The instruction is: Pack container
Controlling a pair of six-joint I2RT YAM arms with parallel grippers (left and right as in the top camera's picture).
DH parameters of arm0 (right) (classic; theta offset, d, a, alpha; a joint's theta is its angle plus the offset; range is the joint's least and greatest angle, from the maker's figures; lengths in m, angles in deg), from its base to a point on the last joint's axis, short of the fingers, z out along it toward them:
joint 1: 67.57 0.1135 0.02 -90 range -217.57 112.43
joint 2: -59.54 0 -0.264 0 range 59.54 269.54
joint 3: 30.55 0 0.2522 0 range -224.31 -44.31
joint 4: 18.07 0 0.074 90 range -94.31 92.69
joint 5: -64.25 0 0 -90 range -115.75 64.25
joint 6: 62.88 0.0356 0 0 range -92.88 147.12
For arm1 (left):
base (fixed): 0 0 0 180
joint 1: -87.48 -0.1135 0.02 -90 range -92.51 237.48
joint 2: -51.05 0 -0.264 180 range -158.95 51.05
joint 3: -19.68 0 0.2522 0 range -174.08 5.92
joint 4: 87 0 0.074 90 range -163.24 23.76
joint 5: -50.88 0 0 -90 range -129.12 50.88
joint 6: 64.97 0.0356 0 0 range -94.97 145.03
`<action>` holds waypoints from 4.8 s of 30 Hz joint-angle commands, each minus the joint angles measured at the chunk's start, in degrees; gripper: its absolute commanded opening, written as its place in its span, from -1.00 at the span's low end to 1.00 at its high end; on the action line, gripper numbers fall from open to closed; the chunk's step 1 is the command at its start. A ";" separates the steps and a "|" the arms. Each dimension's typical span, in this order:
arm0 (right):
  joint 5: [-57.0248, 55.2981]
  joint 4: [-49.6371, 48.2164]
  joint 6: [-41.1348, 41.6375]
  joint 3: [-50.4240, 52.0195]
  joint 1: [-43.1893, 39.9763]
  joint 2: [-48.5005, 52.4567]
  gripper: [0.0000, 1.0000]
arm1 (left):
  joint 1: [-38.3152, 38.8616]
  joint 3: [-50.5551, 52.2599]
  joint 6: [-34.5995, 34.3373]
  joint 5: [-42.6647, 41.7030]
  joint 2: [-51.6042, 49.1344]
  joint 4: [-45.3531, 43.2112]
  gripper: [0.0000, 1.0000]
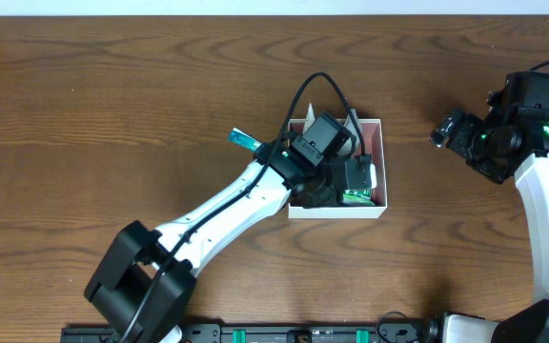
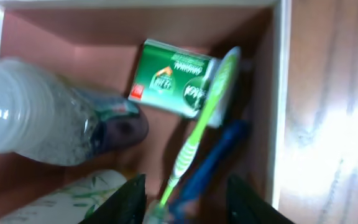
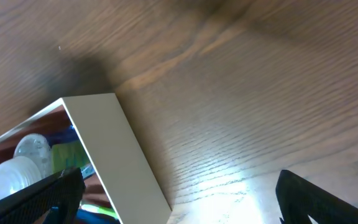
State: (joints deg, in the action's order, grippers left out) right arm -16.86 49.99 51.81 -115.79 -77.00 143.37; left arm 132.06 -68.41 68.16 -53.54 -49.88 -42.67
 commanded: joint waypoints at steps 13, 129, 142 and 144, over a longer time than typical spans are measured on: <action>0.63 -0.76 -0.96 -0.07 -0.37 -0.26 0.98 | -17.42 0.13 -52.50 16.00 17.68 5.81 -0.06; 7.26 2.32 -1.22 -0.07 -0.26 -0.26 0.98 | -30.42 0.20 -89.55 16.33 -12.39 -22.10 0.09; 7.19 3.34 -2.62 -0.07 -0.26 -0.26 0.98 | -30.42 0.20 -97.02 16.92 -19.71 -28.35 0.06; 7.19 3.39 -2.69 -0.07 -0.26 -0.26 0.98 | -30.42 0.20 -96.98 17.94 -19.76 -28.02 -0.01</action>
State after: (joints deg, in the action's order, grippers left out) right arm -10.04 53.29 50.41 -115.79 -77.00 143.37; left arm 101.64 -67.34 -27.37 -37.15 -68.24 -70.93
